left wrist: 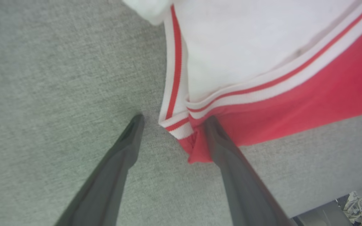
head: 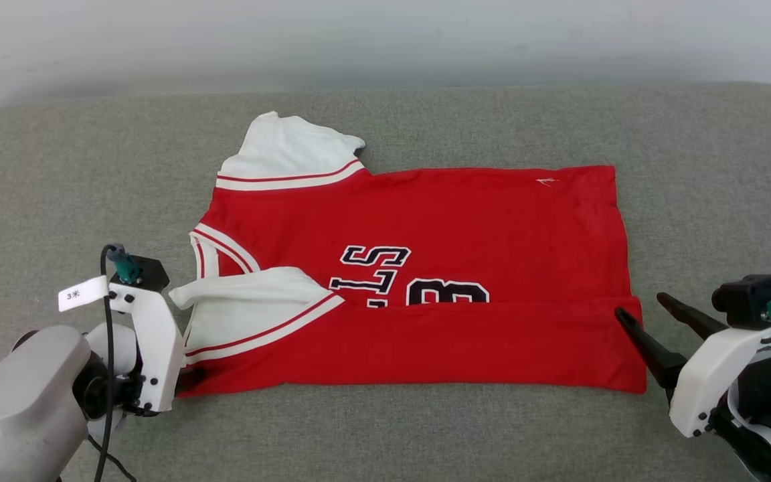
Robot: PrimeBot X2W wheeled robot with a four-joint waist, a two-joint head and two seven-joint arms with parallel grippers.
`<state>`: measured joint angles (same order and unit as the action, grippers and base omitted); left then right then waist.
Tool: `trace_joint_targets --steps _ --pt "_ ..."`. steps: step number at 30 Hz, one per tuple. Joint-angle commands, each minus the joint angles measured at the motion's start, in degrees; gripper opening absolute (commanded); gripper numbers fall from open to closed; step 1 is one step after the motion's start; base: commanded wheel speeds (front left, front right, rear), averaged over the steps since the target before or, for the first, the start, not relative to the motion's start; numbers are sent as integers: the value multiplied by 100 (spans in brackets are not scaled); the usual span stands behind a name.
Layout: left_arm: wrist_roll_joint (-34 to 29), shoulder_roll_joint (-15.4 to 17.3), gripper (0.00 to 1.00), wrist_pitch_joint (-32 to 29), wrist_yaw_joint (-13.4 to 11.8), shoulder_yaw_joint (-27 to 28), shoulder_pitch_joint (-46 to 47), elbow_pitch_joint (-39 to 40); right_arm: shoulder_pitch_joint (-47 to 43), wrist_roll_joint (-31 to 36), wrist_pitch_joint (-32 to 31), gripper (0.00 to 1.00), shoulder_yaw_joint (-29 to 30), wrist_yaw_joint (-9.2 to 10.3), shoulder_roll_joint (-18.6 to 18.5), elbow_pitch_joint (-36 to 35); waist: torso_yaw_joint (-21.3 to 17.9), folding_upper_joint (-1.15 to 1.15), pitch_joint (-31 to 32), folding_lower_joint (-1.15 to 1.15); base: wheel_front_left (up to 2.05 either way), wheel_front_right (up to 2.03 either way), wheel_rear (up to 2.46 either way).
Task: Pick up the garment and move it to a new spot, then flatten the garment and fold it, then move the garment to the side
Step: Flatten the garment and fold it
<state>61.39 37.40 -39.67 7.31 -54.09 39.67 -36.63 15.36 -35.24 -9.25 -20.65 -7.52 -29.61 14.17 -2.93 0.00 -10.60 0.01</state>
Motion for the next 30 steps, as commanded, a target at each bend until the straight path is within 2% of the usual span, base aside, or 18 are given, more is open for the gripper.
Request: trace_joint_targets --steps 1,2,3,4,10,14,18,24,30 --pt "47 -312 100 -93 18 -318 -348 -38 115 30 22 100 -12 7 19 13 -2 0 -31 -1 0 0 0" --pt "66 -310 100 -112 19 -374 -354 -28 133 35 23 100 -28 6 22 19 -3 0 -41 -1 0 0 0" --pt "75 -304 36 -108 24 -418 -348 -25 156 41 19 100 -53 6 26 29 -4 0 -45 -1 0 0 0" --pt "96 -299 0 -86 24 -453 -335 -26 187 44 12 100 -78 7 23 35 -2 0 -42 -1 0 0 0" --pt "172 -110 0 213 13 -448 -79 101 370 35 -95 100 -132 7 -199 8 97 0 117 -1 0 0 0" --pt "115 83 0 450 14 -494 161 379 524 -3 -557 100 -268 7 -523 -132 191 0 250 -1 0 0 0" --pt "113 290 0 663 13 -526 302 672 767 -105 -1264 100 -472 7 -857 -394 250 0 299 -1 0 0 0" --pt "-20 430 0 799 13 -671 369 1016 1086 -310 -2539 100 -941 7 -1210 -597 341 0 294 -1 0 0 0" --pt "-61 377 0 878 13 -742 438 1200 1151 -551 -3429 100 -1245 7 -1258 -420 435 0 177 -1 0 0 0"
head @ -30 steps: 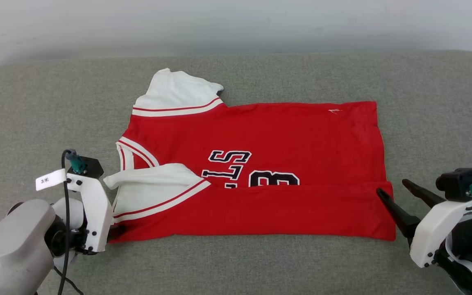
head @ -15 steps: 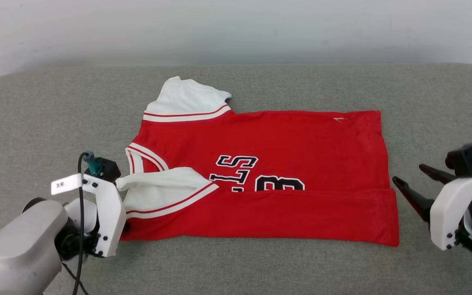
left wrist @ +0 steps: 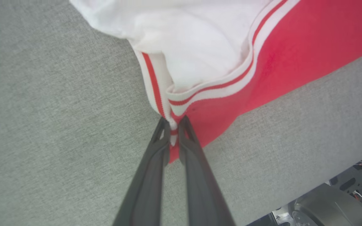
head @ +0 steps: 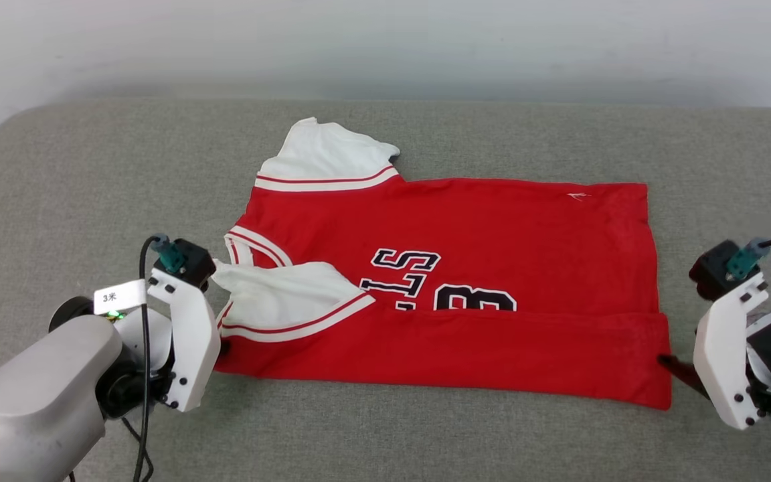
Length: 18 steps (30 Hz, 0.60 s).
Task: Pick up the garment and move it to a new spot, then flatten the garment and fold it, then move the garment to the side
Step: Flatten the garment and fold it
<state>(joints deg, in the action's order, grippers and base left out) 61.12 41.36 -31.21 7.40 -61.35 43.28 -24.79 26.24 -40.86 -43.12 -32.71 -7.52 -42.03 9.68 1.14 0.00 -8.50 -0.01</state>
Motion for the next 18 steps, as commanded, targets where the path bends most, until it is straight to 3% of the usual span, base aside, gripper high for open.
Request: trace_joint_targets --steps 1,11,18 --pt "-44 -27 0 44 5 -25 85 36 66 43 -119 100 -97 7 -34 73 43 0 -59 1 0 0 0" --pt "-149 -65 0 197 5 -68 298 135 1 45 -139 100 -394 6 449 950 142 0 -370 1 0 0 0" --pt "-119 -92 0 283 5 -133 301 97 -231 -43 11 100 -1068 -5 829 1527 159 0 -478 1 0 0 0"
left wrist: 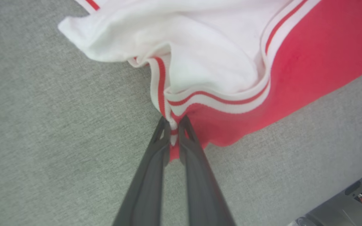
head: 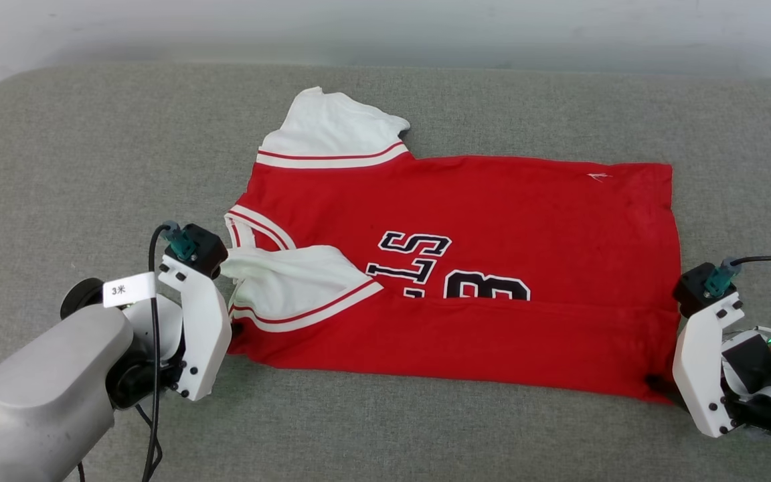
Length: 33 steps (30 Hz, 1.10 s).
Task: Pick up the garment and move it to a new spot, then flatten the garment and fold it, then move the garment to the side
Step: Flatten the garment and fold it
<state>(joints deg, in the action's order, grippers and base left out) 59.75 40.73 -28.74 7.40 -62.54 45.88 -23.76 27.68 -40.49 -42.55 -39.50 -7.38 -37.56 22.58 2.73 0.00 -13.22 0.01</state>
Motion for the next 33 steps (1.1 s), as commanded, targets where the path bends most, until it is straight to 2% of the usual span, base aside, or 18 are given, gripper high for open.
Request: trace_joint_targets --steps 1,2,3,4,5,11,19,25,33 --pt "29 -31 0 51 5 -24 30 -23 -386 -140 -7 100 -455 -20 414 282 -6 0 1 -1 0 0 0" --pt "36 -29 0 65 5 -36 10 -37 -383 -210 30 100 -507 -24 436 310 -16 0 16 -1 0 0 0" --pt "45 -26 0 74 5 -51 -19 -53 -352 -255 97 67 -537 -28 442 320 -30 0 39 -1 0 0 0" --pt "67 -27 0 85 5 -64 -52 -68 -304 -288 178 7 -549 -37 422 332 -40 0 71 -1 0 0 0" --pt "91 -23 0 104 5 -79 -88 -91 -262 -314 239 0 -584 -39 389 339 -53 0 113 -1 0 0 0" --pt "219 -42 0 224 5 -136 -248 -153 -78 -507 842 0 -487 -8 74 324 -81 0 396 -1 0 0 0" --pt "374 164 0 370 5 -221 -541 -86 -304 -823 1377 0 -289 -7 -351 -57 -108 0 894 -1 0 0 0" --pt "446 357 0 420 -13 -258 -789 95 -612 -939 1475 0 -115 -7 -600 -395 -135 0 1117 -1 0 0 0" --pt "607 650 0 499 -215 -315 -1308 554 -1296 -993 1342 0 280 -7 -875 -922 -142 0 1306 -1 0 0 0"
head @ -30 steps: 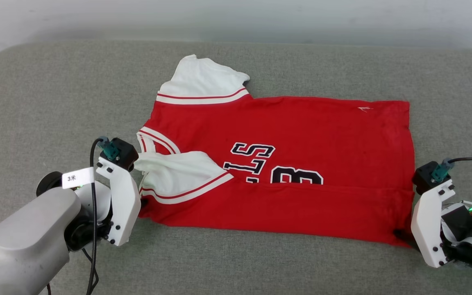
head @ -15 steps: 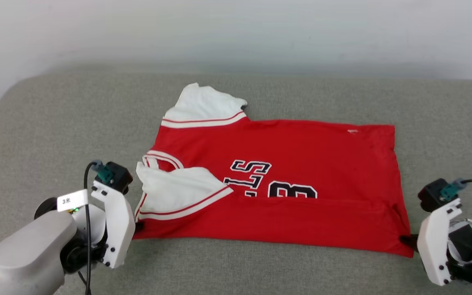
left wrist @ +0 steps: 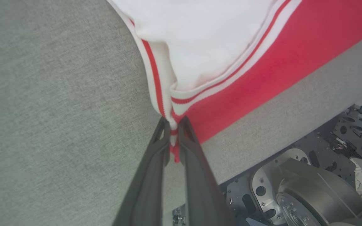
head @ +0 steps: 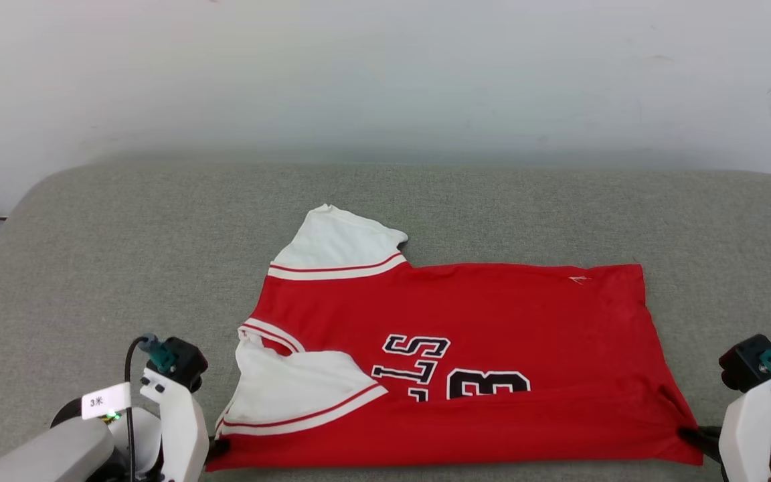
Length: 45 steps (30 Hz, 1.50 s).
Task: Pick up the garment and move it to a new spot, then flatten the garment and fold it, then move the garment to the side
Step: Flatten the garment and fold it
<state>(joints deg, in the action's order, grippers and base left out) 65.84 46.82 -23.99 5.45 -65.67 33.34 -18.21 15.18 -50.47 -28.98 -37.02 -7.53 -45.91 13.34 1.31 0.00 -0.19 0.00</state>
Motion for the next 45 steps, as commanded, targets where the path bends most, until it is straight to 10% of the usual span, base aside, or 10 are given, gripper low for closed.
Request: trace_joint_targets --steps 1,22,23,24,25,45 --pt "37 58 0 28 -60 -13 -127 39 -126 -7 -15 0 108 9 -57 -37 2 0 8 0 0 0 0" --pt "151 -145 0 149 -130 -155 -538 -398 -1432 338 -369 0 940 10 495 -70 45 0 -300 0 0 0 0" --pt "148 -160 0 207 -142 -139 -537 -443 -1433 380 -310 19 955 10 548 -44 44 0 -287 0 0 0 0" --pt "116 -168 32 295 -174 -116 -547 -480 -1438 396 -227 100 964 10 597 -38 40 0 -263 0 0 0 0" --pt "75 -173 100 403 -206 -93 -556 -513 -1447 401 -121 100 996 9 654 -39 36 0 -234 0 0 0 0" --pt "-663 257 100 1563 -667 484 165 406 -1509 2196 3176 100 3029 7 2122 -674 -321 0 -57 0 0 0 0"
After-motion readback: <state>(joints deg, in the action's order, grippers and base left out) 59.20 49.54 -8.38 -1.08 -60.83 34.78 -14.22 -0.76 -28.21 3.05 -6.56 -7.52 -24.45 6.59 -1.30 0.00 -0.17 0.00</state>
